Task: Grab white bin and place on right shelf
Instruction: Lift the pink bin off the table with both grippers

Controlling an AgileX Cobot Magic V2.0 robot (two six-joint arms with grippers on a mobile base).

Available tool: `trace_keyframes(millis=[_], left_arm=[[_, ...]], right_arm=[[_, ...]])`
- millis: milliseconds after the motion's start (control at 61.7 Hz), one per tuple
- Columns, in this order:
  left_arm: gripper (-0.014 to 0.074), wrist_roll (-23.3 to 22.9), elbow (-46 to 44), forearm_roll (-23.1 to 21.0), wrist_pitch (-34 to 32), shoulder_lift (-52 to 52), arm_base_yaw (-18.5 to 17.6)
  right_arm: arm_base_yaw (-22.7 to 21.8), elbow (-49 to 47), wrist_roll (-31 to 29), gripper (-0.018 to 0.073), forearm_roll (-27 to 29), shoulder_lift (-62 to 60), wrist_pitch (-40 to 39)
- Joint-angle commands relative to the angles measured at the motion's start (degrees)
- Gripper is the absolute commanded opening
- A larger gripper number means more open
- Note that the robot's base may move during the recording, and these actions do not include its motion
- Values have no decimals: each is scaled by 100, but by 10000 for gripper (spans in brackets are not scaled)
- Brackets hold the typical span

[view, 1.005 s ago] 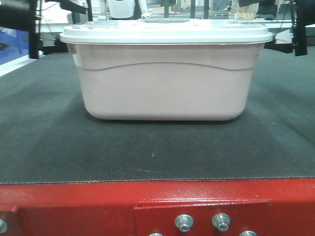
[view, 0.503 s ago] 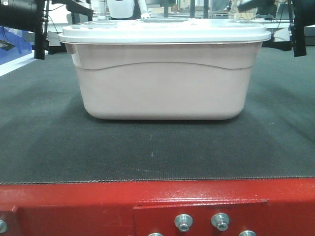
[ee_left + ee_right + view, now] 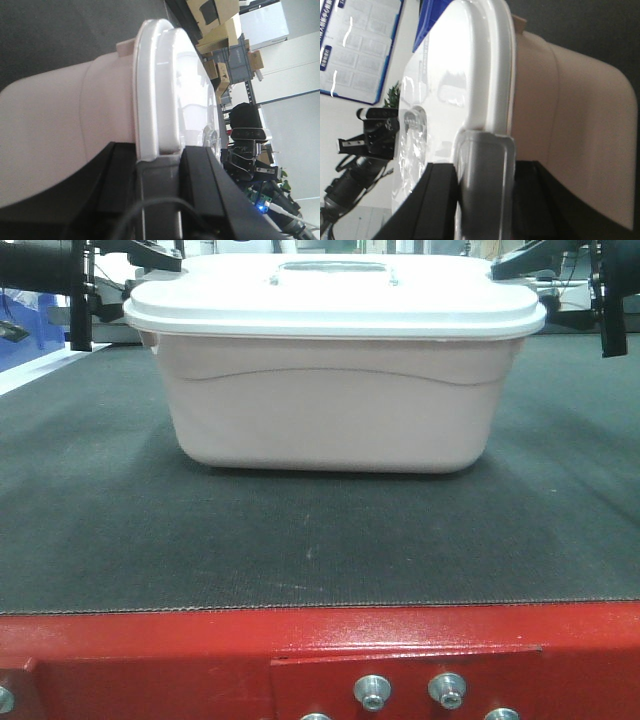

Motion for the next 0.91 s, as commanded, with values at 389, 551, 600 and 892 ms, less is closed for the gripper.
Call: trace_keyframes(millis=[389, 551, 600, 892], left_arm=[[-117, 46, -179, -613, 1011, -1487, -139], [-117, 46, -179, -602, 1011, -2145, -320], [-117, 46, -179, -602, 1011, -2298, -382], [-117, 46, -179, -595, 987, -2818, -848]], right_arm=[[71, -175, -350, 55, 1040, -1489, 1175], [71, -175, -350, 55, 1040, -2004, 1175], [71, -175, -350, 55, 1040, -2129, 1175], [71, -175, -350, 55, 1053, -2447, 1175]])
